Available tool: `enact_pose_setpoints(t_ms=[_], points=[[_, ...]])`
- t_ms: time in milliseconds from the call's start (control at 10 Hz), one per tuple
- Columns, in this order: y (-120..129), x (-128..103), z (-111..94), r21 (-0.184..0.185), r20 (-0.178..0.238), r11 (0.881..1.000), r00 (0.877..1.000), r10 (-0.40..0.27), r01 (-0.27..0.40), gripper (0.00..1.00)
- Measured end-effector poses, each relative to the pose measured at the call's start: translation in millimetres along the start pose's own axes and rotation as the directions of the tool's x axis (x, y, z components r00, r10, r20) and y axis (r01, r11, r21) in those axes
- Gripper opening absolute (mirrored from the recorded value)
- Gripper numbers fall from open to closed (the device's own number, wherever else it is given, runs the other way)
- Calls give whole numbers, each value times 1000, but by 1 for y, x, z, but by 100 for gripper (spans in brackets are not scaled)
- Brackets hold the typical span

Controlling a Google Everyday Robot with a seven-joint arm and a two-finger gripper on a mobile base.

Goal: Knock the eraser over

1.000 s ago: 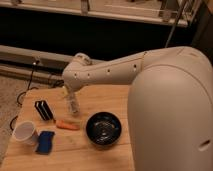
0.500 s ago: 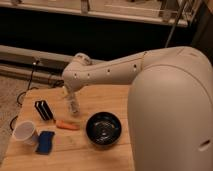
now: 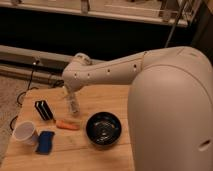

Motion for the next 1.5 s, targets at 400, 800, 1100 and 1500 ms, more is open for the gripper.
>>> enact_pose_setpoints(t_ms=[400, 800, 1100, 1500], points=[[0, 0, 0, 0, 0, 1000, 1000, 0, 0, 80], [12, -59, -42, 102, 63, 987, 989, -134, 127, 80], [49, -113, -68, 191, 87, 947, 957, -277, 257, 80], [137, -103, -38, 23, 41, 910, 909, -414, 414, 80]])
